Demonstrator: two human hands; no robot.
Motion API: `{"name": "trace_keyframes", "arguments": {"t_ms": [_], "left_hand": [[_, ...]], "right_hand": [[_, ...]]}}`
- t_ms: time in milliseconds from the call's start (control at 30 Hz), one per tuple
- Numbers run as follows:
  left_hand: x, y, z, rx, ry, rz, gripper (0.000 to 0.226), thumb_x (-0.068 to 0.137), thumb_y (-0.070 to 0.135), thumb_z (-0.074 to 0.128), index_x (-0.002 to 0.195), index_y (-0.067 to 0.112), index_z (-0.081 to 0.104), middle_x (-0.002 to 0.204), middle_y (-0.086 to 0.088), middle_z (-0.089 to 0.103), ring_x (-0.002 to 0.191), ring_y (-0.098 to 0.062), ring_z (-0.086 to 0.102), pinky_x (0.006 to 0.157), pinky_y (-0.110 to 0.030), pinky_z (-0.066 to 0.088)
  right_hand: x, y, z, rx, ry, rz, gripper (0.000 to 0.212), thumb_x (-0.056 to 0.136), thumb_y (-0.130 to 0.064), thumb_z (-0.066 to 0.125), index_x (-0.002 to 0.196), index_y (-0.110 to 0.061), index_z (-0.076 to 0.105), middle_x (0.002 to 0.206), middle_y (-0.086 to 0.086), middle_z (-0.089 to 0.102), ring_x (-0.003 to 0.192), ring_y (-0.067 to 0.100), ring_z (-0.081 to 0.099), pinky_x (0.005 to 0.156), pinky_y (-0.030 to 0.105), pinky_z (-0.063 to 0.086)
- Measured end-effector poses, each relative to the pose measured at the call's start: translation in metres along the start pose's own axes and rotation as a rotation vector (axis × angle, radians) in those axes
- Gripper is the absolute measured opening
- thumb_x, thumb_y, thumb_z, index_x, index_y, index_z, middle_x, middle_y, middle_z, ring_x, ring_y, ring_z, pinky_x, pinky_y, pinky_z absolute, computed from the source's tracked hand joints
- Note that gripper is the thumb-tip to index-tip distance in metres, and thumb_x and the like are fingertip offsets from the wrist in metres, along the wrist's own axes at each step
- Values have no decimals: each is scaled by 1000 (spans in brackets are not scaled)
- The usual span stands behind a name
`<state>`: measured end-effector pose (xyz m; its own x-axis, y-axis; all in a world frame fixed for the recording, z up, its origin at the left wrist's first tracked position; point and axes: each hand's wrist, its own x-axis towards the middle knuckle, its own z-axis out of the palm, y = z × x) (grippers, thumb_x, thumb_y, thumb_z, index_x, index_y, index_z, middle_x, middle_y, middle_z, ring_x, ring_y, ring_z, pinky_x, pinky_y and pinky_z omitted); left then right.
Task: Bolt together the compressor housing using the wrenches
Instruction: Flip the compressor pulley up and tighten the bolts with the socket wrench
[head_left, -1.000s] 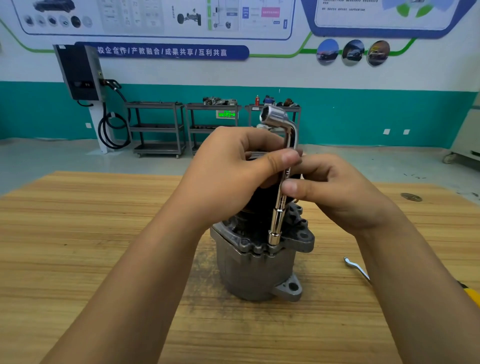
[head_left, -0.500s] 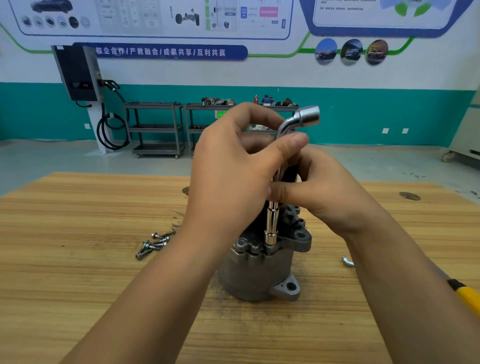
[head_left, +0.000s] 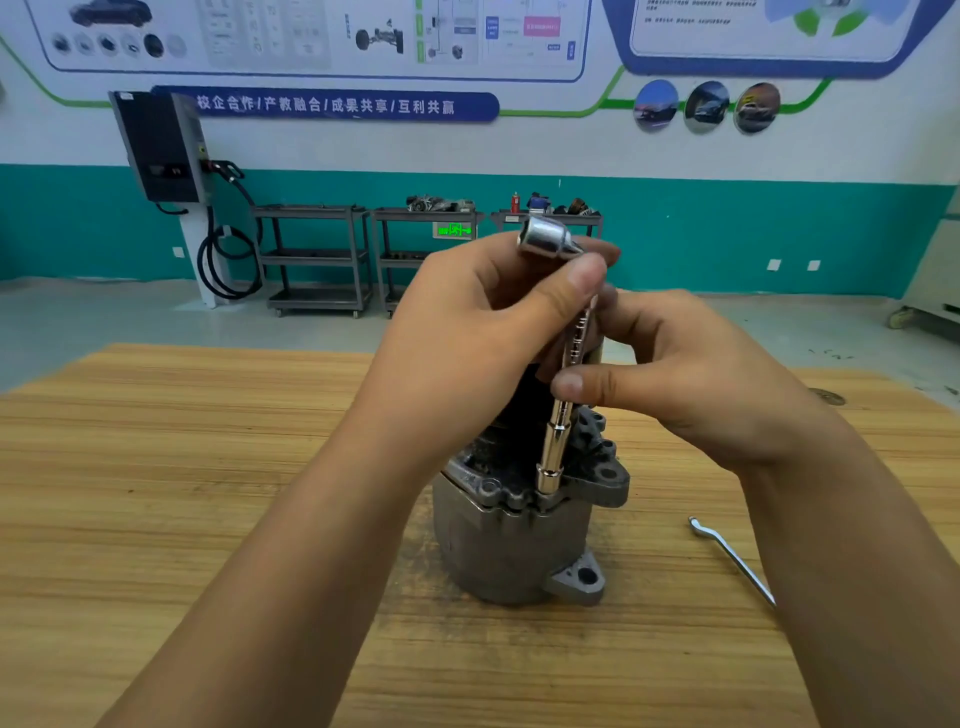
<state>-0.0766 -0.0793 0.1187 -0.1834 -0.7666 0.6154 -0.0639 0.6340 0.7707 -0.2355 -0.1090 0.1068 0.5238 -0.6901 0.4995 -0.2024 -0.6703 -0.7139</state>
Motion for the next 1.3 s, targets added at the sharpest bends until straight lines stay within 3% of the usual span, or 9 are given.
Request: {"name": "trace_keyframes", "arguments": {"t_ms": [67, 233, 300, 400, 767, 967, 1067, 1200, 1300], "left_hand": [[-1, 1, 1, -7, 20, -11, 15, 87, 27, 62, 95, 18, 70, 86, 1, 73, 81, -11, 69, 74, -21, 56], [-3, 2, 7, 211, 150, 69, 16, 83, 36, 66, 80, 21, 72, 73, 6, 71, 69, -3, 66, 65, -19, 53], [-4, 2, 9, 249, 197, 102, 14, 79, 34, 72, 80, 20, 71, 69, 6, 70, 65, -1, 66, 61, -19, 53], [-3, 3, 9, 182, 254, 100, 15, 75, 26, 77, 78, 19, 64, 63, 6, 68, 58, -2, 65, 56, -17, 51], [0, 5, 0, 321, 67, 137, 17, 82, 29, 53, 86, 44, 60, 91, 5, 64, 86, -11, 60, 79, -27, 49], [2, 1, -3, 286, 29, 103, 19, 92, 15, 55, 100, 23, 70, 100, 1, 68, 98, -9, 60, 88, -31, 47], [1, -3, 2, 231, 140, 99, 14, 89, 17, 60, 88, 23, 73, 87, 5, 71, 86, -5, 64, 78, -26, 51], [-5, -4, 16, 201, 311, 145, 14, 82, 31, 63, 71, 30, 71, 67, 13, 67, 73, -4, 64, 68, -25, 50], [-7, -4, 20, 305, 352, 179, 12, 76, 43, 67, 78, 32, 72, 77, 13, 69, 85, -11, 64, 77, -38, 51]], "right_hand": [[0, -3, 3, -18, 8, -4, 18, 70, -24, 72, 86, -31, 69, 87, -5, 71, 90, 4, 64, 84, 21, 47], [3, -3, 10, -171, 92, 17, 48, 63, -35, 74, 95, 0, 64, 87, 6, 66, 84, 13, 61, 79, 32, 46], [3, -6, 13, -177, 113, 20, 42, 63, -36, 73, 97, -11, 66, 90, 5, 67, 82, 11, 60, 74, 30, 47], [3, -10, 14, -162, 82, -8, 30, 69, -34, 72, 97, -39, 63, 105, -19, 67, 100, -5, 59, 85, 18, 44], [-4, -20, 4, -52, 15, -6, 25, 75, -11, 64, 93, -29, 65, 90, -19, 72, 86, -6, 64, 71, 4, 42], [-5, -22, -1, 13, 1, 24, 26, 73, 0, 71, 86, -22, 70, 83, -5, 75, 84, 8, 71, 75, 17, 53], [-4, -22, 3, 18, 95, 36, 25, 63, -9, 75, 87, -14, 70, 86, 5, 74, 78, 11, 70, 70, 18, 54], [-1, -23, 13, -135, 190, 100, 47, 60, -27, 80, 104, -16, 68, 91, 14, 70, 86, 29, 66, 77, 46, 55], [1, -22, 21, -227, 272, 79, 35, 67, -29, 71, 102, -30, 67, 88, -3, 72, 84, 11, 67, 72, 31, 56]]}}
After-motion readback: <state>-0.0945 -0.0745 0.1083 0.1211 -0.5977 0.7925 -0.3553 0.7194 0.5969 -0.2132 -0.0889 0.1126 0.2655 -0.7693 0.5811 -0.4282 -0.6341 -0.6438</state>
